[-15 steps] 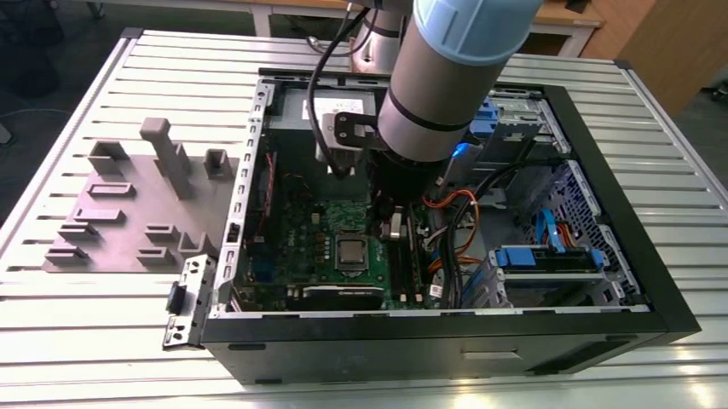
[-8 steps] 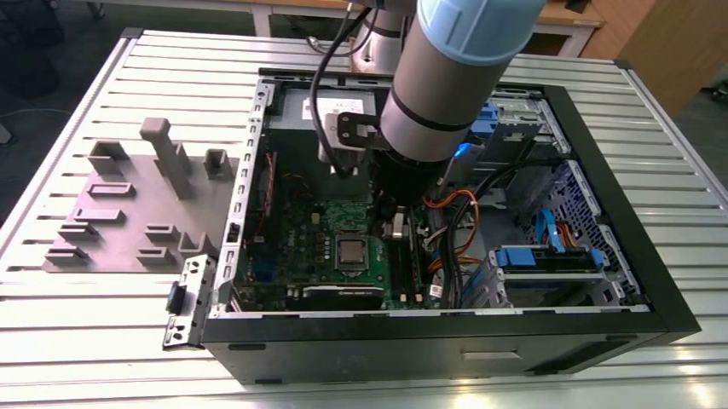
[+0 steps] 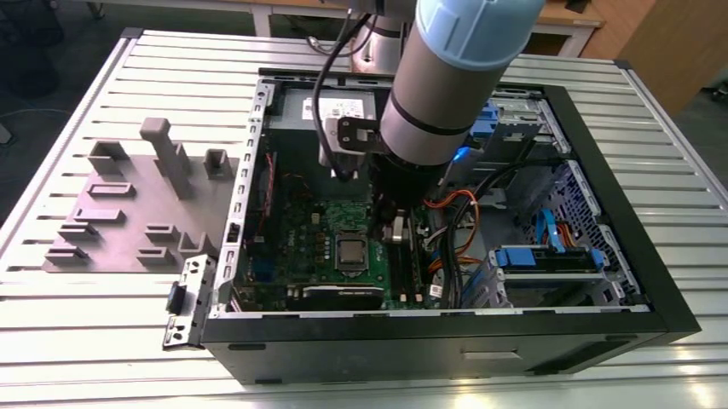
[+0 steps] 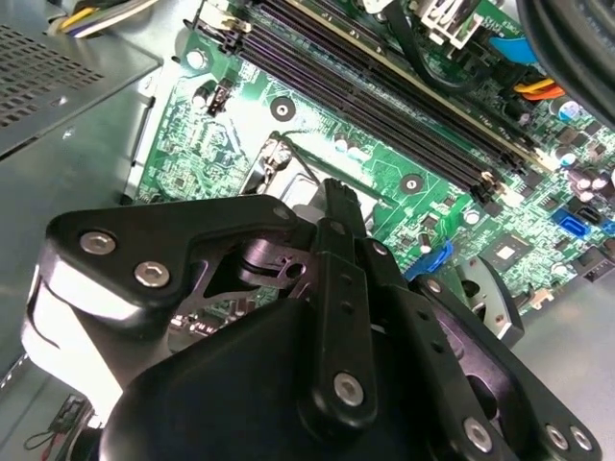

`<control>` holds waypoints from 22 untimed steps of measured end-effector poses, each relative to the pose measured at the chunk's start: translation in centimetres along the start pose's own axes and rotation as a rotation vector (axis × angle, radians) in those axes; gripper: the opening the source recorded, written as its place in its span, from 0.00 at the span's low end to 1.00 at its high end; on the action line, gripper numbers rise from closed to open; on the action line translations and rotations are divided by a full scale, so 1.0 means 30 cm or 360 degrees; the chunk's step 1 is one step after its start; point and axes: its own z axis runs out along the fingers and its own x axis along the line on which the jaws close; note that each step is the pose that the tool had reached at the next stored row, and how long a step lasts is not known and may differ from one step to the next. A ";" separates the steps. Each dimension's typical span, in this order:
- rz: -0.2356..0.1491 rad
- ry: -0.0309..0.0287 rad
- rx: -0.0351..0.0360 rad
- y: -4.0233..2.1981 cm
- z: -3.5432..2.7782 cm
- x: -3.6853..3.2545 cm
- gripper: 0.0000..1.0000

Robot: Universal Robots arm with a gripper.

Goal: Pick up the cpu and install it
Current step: 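Install the first cpu locking lever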

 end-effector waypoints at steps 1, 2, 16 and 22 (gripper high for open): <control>0.0000 0.00007 0.0000 0.000 0.001 0.002 0.11; -0.0001 0.00016 0.0000 0.000 0.002 0.003 0.11; 0.0006 0.00645 0.0002 -0.002 0.025 0.005 0.11; 0.0006 0.00642 0.0006 -0.004 0.035 0.006 0.11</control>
